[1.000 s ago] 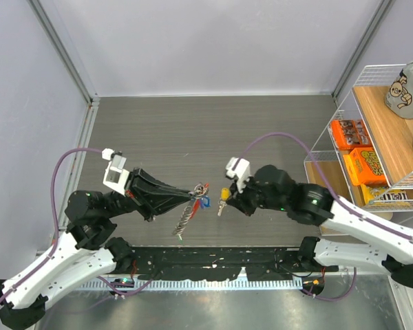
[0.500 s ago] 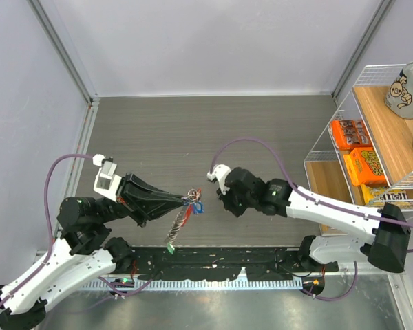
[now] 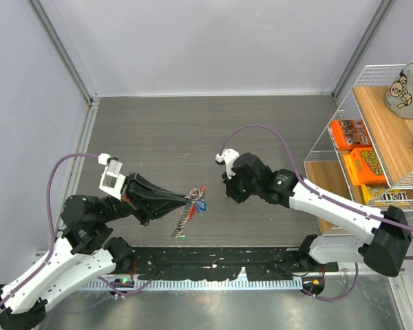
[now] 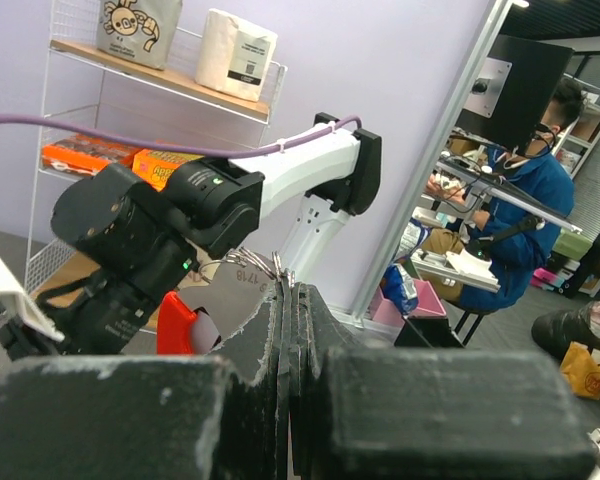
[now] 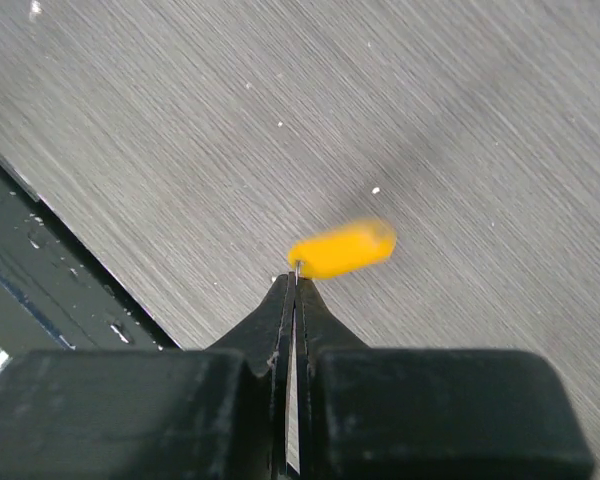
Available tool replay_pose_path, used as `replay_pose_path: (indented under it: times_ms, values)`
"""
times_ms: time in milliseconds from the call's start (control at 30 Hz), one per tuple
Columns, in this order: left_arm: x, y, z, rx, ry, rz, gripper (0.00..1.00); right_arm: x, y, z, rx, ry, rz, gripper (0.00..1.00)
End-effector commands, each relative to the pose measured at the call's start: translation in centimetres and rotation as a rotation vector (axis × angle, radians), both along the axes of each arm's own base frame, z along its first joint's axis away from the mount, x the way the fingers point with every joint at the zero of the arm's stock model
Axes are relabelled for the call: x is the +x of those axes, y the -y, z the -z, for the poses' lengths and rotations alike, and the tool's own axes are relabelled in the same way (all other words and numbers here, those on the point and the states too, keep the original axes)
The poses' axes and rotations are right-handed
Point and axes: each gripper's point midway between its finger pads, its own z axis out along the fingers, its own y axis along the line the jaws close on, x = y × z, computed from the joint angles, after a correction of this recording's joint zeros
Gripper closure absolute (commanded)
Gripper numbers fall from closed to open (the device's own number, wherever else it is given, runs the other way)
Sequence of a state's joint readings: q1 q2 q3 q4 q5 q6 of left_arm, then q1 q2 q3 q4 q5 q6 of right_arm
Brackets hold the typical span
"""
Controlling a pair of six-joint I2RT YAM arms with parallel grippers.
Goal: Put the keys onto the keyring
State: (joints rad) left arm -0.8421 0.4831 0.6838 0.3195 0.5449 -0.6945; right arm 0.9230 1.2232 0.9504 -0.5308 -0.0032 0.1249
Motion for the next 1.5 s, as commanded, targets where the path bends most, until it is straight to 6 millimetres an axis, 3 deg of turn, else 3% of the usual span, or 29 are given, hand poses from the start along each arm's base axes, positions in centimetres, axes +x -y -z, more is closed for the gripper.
replay_pose_path:
  times_ms: [0,367,733,1133,1467]
  values:
    - [-0.2,-0.6,-1.4,-0.032,0.049,-0.025,1.0,-0.9,-1.3,-4.9,0.173,0.075,-0.107,0.94]
    - [0.0,-0.5,-2.3,-0.049,0.075,-0.031,1.0,-8.4,-0.9,-13.5,0.431,0.157,-0.498,0.94]
    - [0.0,-0.2,-3.6,-0.103,0.126,-0.021,1.0,-14.8,0.6,-20.1,0.597,0.169,-0.788,0.94]
    - [0.0,0.4,-4.0,-0.115,0.134,0.012,1.0,-17.0,-1.3,-27.2,0.827,0.13,-0.851,0.94]
    - [-1.1,0.6,-4.1,-0.14,0.181,0.076,1.0,-16.1,-2.7,-31.9,0.916,0.132,-0.79,0.94]
